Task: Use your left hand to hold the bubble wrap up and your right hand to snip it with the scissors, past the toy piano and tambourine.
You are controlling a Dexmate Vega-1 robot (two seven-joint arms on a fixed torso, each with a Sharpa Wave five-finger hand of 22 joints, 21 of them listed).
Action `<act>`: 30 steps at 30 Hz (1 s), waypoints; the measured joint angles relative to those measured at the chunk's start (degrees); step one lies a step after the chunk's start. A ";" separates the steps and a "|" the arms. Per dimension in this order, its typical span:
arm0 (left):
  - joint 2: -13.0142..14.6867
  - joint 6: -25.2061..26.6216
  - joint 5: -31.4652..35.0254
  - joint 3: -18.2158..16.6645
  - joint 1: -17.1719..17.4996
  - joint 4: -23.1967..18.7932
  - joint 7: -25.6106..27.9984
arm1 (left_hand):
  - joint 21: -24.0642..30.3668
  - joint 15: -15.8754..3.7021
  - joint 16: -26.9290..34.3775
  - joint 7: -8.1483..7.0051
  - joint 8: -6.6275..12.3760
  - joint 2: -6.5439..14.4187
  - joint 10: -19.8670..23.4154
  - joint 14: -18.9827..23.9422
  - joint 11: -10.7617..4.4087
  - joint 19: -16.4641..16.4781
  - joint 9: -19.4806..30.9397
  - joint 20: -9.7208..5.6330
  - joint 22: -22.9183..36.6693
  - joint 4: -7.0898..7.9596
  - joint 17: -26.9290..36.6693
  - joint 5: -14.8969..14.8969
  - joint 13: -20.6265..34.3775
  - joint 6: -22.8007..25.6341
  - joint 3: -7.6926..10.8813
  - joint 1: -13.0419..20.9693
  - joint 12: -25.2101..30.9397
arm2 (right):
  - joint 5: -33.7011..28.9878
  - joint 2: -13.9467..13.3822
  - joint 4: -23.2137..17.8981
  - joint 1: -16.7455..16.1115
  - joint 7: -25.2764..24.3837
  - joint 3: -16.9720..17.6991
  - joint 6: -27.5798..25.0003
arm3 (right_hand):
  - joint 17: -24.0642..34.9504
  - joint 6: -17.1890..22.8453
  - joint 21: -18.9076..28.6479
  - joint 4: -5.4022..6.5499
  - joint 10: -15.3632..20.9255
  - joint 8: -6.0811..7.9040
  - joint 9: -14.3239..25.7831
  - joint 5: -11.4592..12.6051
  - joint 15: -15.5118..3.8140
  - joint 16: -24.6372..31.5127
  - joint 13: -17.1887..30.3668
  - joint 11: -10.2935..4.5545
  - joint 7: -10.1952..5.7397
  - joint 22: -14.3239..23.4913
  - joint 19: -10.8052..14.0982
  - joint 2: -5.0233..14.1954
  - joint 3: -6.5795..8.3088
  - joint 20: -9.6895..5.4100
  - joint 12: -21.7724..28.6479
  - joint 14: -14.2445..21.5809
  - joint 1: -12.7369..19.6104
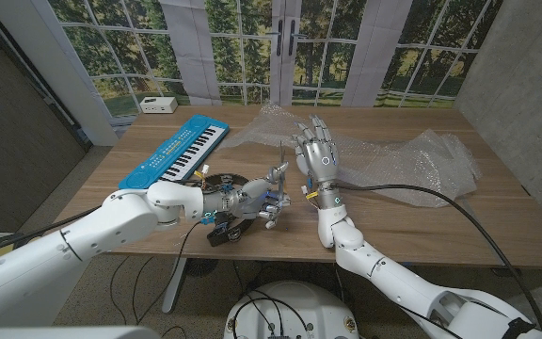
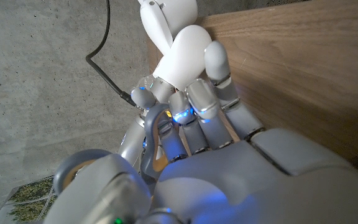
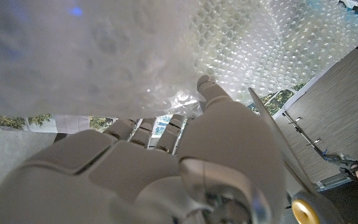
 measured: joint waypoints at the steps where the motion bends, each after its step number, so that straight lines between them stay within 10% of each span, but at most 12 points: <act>1: 0.00 0.08 -0.02 0.01 -0.03 0.01 0.00 | 0.00 0.00 0.00 0.00 0.00 0.00 0.00 0.00 0.00 0.00 0.00 0.00 -0.01 0.00 0.00 0.00 0.00 0.00 0.00 0.00 0.00 | 0.02 -0.08 -0.11 -0.04 0.00 -0.09 0.01 | 0.00 0.00 0.00 0.00 0.12 0.00 0.00 0.00 0.00 0.00 0.00 -0.12 0.00 0.00 0.00 0.00 0.00 0.00 0.00 0.00 0.00; 30: -0.61 1.10 0.27 0.99 -1.41 0.51 -1.09 | 0.44 0.00 0.00 0.11 0.00 0.00 0.03 0.00 0.03 0.00 0.00 0.00 -0.02 0.00 0.00 0.00 0.00 -0.11 0.00 0.00 0.00 | 1.39 -0.98 -1.56 -1.17 0.00 -0.38 0.60 | 0.28 0.00 0.00 0.23 0.71 0.00 0.01 0.00 0.00 0.22 0.14 -0.09 0.00 0.00 0.00 0.00 0.23 0.00 0.00 0.00 0.00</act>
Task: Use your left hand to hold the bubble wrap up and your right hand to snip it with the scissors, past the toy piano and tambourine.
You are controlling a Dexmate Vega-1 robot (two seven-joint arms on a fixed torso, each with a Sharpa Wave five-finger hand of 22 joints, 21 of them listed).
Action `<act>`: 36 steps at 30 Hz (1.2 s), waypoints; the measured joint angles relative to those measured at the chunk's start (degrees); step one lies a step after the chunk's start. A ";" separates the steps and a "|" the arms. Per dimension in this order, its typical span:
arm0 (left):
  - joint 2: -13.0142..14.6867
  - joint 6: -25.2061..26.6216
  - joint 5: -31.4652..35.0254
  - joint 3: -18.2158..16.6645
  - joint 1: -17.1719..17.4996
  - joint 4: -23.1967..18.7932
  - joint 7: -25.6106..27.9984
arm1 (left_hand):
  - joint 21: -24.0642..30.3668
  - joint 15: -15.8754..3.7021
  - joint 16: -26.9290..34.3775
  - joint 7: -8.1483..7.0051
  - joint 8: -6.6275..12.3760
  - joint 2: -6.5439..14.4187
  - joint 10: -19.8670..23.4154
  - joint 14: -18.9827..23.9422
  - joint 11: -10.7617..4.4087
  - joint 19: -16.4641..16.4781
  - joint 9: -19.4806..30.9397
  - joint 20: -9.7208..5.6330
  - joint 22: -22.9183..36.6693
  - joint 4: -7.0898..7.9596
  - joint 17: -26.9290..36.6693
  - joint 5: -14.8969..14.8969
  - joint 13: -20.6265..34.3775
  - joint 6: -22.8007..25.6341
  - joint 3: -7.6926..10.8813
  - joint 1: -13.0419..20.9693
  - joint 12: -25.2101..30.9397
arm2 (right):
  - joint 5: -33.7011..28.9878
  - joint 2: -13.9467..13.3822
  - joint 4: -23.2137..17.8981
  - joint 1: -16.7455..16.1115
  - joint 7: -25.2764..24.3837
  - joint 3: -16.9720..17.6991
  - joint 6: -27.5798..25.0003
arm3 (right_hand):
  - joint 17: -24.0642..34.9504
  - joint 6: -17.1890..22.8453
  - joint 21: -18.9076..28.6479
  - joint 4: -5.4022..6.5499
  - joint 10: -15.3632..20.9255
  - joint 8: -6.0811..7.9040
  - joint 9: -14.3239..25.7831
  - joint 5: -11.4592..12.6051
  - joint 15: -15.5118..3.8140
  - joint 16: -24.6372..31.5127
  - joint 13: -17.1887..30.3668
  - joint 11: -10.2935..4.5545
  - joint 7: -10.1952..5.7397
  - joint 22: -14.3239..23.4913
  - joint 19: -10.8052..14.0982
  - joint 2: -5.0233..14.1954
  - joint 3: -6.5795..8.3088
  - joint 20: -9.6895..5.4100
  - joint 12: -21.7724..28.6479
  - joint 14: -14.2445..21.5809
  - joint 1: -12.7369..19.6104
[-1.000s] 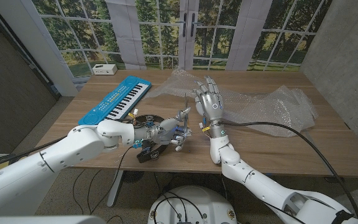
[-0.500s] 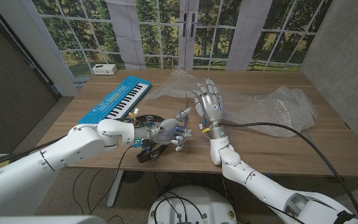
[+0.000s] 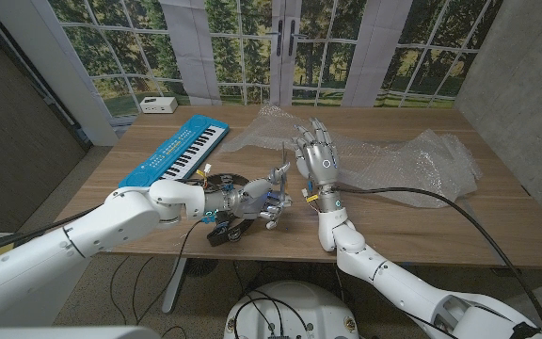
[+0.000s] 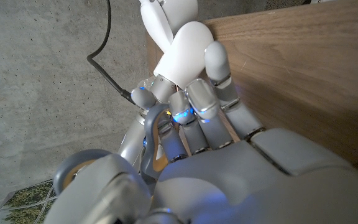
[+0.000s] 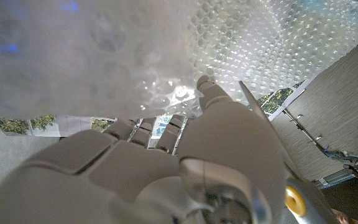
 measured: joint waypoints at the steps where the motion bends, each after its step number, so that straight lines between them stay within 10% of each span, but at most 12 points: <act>1: -0.02 0.00 0.00 0.01 -0.01 0.01 0.00 | 0.00 0.00 0.00 0.00 0.00 0.00 0.00 0.00 0.00 0.00 0.00 0.00 0.00 0.00 0.00 0.00 0.00 0.00 0.00 0.00 0.00 | 0.00 0.00 0.00 0.00 0.00 0.00 0.01 | 0.00 -0.05 0.00 0.00 0.02 0.00 0.00 0.00 0.00 0.00 0.10 0.03 -0.04 0.00 0.00 0.00 0.00 0.00 0.00 0.00 0.00; 36: -0.90 0.07 0.30 0.70 -0.97 1.12 -1.10 | 0.00 0.00 0.00 0.00 0.05 0.23 0.11 0.00 0.11 -0.33 0.00 -0.32 -0.28 0.00 0.00 0.00 0.00 0.00 0.00 0.23 0.00 | -0.91 0.35 -1.67 -2.22 0.00 1.35 1.39 | -0.01 -0.21 0.00 0.21 1.43 0.00 -0.28 0.00 0.00 0.22 0.12 -0.01 -0.21 0.00 0.00 0.00 0.21 0.00 0.00 0.00 0.00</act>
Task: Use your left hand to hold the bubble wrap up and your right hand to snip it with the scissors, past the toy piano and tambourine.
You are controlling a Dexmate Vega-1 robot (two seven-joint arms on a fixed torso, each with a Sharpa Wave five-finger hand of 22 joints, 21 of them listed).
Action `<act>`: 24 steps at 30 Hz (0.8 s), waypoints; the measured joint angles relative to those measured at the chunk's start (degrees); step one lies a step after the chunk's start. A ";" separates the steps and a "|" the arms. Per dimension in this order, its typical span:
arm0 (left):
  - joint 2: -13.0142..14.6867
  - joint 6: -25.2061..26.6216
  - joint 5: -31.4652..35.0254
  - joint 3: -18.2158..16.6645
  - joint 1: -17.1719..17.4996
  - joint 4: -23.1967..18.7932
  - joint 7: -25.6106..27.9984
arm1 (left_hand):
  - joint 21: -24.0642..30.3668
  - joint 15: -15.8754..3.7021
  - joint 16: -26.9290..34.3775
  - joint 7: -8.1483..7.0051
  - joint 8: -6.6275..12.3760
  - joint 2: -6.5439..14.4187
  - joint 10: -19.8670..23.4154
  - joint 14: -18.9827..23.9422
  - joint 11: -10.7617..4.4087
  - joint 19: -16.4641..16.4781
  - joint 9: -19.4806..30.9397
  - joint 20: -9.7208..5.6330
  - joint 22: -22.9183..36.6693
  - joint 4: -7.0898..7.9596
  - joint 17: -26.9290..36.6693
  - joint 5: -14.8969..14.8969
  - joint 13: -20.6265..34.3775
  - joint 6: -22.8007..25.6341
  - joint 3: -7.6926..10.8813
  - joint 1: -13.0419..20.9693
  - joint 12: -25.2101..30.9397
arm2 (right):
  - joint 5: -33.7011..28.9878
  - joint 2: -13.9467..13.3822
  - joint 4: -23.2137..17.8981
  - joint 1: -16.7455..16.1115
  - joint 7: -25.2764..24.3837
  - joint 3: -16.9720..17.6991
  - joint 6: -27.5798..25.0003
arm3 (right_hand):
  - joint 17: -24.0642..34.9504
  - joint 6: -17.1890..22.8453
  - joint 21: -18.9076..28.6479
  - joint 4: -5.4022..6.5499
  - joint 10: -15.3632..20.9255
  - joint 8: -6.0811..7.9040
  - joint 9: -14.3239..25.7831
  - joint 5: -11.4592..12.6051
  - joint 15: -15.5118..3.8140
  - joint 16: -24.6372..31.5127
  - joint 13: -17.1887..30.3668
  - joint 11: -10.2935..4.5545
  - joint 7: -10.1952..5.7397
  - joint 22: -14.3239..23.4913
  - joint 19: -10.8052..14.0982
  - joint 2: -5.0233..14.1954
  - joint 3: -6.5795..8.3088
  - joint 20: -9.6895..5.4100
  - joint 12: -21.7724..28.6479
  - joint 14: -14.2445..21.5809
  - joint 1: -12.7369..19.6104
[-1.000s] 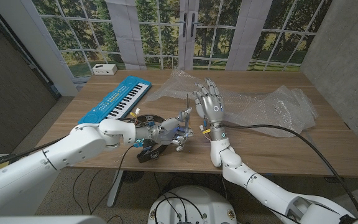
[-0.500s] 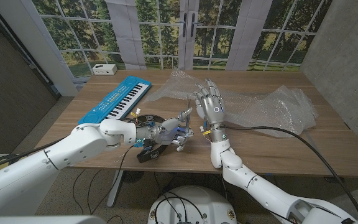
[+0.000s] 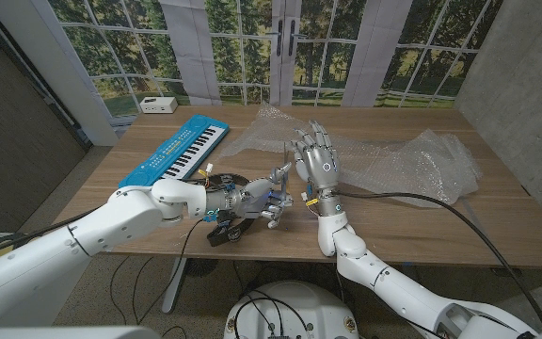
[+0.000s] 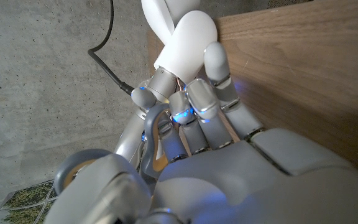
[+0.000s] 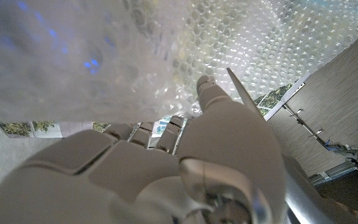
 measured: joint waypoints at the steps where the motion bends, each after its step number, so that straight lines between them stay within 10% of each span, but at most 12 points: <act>1: -0.07 0.00 0.00 0.04 -0.07 0.08 -0.06 | 0.00 0.00 0.00 0.00 0.00 0.00 -0.02 0.00 -0.02 0.00 0.00 0.00 0.00 0.00 0.00 0.00 0.00 0.00 0.00 0.00 0.00 | -0.20 0.13 0.02 -0.10 0.00 0.20 0.11 | 0.00 0.00 0.00 0.00 0.00 0.00 0.00 0.00 0.00 0.00 0.00 0.00 0.00 0.00 0.00 0.00 0.00 0.00 0.00 0.00 0.00; 24: -0.99 -0.05 0.13 0.65 -0.83 1.12 -1.12 | 0.00 0.00 0.00 0.00 0.03 -0.26 -0.02 0.00 -0.02 0.01 0.00 0.00 0.00 0.41 0.00 0.00 0.00 0.00 -0.41 -0.72 0.00 | -1.93 1.02 -0.48 -1.53 0.00 2.06 0.91 | 0.26 0.32 0.00 0.00 0.82 0.00 -0.26 0.00 -0.10 0.22 0.27 0.21 0.32 0.00 0.00 -0.31 0.00 0.00 0.00 0.54 0.31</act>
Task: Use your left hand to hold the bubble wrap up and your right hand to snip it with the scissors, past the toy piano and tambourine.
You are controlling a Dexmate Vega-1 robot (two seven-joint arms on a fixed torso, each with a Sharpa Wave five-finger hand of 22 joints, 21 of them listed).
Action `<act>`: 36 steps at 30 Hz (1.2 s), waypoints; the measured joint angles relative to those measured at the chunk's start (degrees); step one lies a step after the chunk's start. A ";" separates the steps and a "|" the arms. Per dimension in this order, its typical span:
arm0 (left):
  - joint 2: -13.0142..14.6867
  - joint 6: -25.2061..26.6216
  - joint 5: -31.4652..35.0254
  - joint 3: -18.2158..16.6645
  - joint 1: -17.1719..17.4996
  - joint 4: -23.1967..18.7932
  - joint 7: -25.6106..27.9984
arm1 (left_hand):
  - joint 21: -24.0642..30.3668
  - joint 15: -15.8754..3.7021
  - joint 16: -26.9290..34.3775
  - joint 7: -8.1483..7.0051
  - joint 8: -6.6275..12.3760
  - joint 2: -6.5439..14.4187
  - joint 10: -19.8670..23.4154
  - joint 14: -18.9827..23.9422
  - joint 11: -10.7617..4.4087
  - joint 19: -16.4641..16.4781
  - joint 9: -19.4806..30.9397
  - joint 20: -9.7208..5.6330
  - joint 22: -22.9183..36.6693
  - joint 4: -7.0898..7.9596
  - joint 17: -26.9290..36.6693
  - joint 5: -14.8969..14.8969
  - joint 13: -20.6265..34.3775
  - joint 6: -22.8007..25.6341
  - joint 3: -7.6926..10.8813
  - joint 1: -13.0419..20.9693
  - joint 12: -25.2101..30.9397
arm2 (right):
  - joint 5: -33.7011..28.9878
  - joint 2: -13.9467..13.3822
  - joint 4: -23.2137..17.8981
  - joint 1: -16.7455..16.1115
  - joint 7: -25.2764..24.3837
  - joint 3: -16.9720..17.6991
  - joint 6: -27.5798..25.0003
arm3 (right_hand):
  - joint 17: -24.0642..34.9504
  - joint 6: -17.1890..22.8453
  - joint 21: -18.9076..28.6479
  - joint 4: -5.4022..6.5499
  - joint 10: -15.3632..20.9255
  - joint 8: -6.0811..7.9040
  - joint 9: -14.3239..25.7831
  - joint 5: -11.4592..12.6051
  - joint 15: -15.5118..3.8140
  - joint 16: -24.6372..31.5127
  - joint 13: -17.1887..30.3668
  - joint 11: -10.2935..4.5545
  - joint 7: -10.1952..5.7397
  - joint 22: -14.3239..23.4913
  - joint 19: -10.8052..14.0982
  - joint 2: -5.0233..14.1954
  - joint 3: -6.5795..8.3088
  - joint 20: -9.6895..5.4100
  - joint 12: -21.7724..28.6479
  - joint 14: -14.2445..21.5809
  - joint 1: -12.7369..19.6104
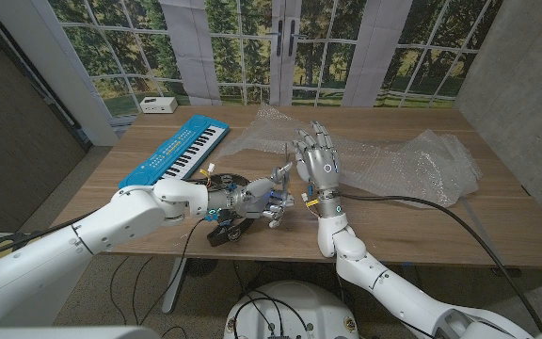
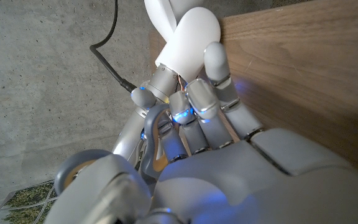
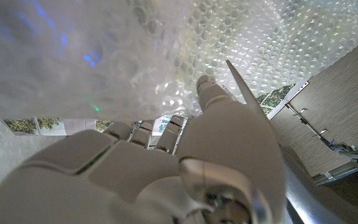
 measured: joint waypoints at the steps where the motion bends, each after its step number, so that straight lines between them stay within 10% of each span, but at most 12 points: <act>1: -0.01 0.00 0.00 0.01 -0.01 0.02 -0.01 | 0.00 0.00 0.00 0.00 0.00 0.00 0.00 0.00 0.00 0.00 0.00 0.00 0.00 0.00 0.00 0.00 0.00 0.00 0.00 0.00 0.00 | 0.01 -0.02 -0.02 0.00 0.00 -0.01 -0.01 | 0.00 0.00 0.00 0.00 0.00 0.00 0.00 0.00 0.00 0.00 0.00 0.00 0.00 0.00 0.00 0.00 0.00 0.00 0.00 0.00 0.00; 36: 0.38 -0.26 0.15 -0.13 0.12 -0.55 0.13 | 0.00 0.00 0.00 0.01 0.66 0.10 -0.04 0.00 -0.04 0.00 0.00 0.00 -0.27 -0.01 0.00 0.53 0.00 -0.01 0.02 -0.36 0.00 | 0.32 -2.04 -3.10 -1.58 0.00 -0.78 -0.16 | -0.01 -0.32 0.00 -0.14 -0.01 0.00 0.02 0.00 0.20 0.43 -0.01 0.00 0.31 0.00 0.00 0.01 0.12 0.00 0.00 0.19 -0.01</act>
